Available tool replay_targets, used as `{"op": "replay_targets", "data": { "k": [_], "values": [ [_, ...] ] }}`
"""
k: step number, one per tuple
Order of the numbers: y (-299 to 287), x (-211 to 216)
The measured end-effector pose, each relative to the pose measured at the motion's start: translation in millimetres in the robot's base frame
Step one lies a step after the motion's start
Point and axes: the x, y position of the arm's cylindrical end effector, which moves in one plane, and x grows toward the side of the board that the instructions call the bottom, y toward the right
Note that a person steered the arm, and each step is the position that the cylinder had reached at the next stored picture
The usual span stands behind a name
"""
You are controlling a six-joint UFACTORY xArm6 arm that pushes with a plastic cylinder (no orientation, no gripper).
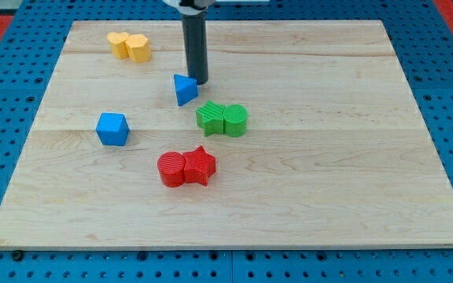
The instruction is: Move the blue triangle towards the left side of the board
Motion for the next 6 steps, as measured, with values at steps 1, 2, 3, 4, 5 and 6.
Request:
{"op": "replay_targets", "data": {
  "k": [1, 2, 3, 4, 5, 6],
  "values": [
    [-23, 17],
    [-49, 28],
    [-50, 37],
    [-14, 21],
    [-14, 28],
    [-30, 50]
  ]
}}
